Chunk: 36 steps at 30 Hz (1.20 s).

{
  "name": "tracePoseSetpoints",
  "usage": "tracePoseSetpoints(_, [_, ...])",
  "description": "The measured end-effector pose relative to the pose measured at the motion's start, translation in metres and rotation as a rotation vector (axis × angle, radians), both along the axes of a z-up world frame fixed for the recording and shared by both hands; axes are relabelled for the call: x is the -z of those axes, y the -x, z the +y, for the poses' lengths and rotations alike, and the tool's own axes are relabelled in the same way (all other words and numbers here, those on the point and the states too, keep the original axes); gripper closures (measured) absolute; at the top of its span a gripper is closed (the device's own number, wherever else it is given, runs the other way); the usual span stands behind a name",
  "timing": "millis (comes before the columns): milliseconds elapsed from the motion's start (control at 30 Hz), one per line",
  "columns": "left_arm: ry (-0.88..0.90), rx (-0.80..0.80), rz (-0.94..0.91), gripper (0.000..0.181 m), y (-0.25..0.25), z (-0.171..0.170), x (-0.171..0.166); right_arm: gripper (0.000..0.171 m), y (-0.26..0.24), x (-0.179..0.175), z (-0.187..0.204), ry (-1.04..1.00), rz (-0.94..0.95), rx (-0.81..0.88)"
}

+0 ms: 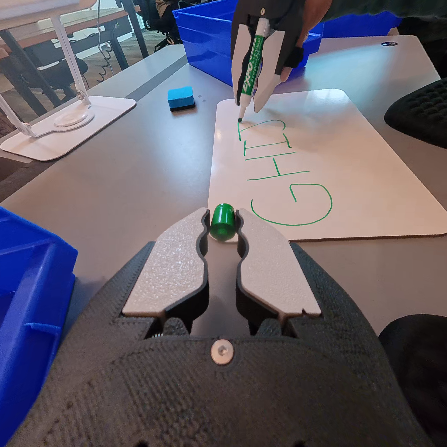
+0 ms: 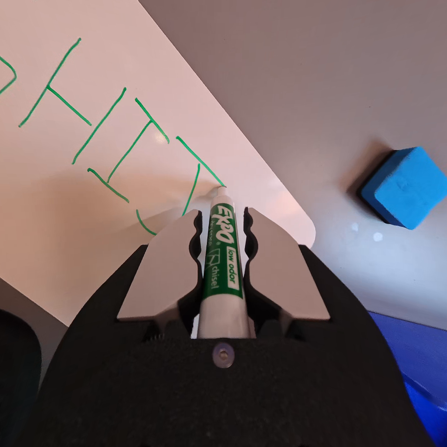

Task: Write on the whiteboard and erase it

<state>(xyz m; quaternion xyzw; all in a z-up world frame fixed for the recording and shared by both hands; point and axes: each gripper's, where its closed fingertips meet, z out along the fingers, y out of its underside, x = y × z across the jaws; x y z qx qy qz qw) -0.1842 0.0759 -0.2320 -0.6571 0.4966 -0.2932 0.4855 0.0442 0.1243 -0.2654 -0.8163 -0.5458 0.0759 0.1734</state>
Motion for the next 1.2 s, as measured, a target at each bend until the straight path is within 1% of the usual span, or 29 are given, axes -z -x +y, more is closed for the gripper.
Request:
tracePoseSetpoints(167, [-0.001, -0.003, -0.002, 0.161, 0.000, 0.000, 0.000, 0.138, -0.004, -0.012, -0.001, -0.019, 0.040, 0.014])
tracePoseSetpoints(267, [-0.001, -0.002, 0.000, 0.161, 0.000, -0.001, 0.000, 0.138, -0.017, -0.017, -0.004, -0.026, 0.023, 0.031])
tracePoseSetpoints(367, [-0.001, -0.001, 0.001, 0.161, 0.000, -0.001, 0.000, 0.138, -0.025, -0.013, -0.006, -0.029, 0.006, 0.032])
tracePoseSetpoints(567, [-0.002, -0.006, -0.001, 0.161, 0.000, -0.001, 0.000, 0.138, -0.019, -0.008, 0.000, -0.051, -0.009, 0.003])
tracePoseSetpoints(833, [0.002, -0.003, -0.001, 0.161, 0.001, -0.001, 0.000, 0.139, -0.017, 0.000, 0.006, -0.027, -0.068, -0.032])
tracePoseSetpoints(967, [0.003, -0.002, 0.000, 0.161, 0.001, -0.001, 0.000, 0.139, -0.023, -0.001, -0.009, 0.003, -0.088, -0.040])
tracePoseSetpoints(1200, [0.000, -0.003, 0.004, 0.161, 0.000, 0.000, 0.000, 0.139, -0.037, -0.001, -0.058, 0.051, -0.093, -0.040])
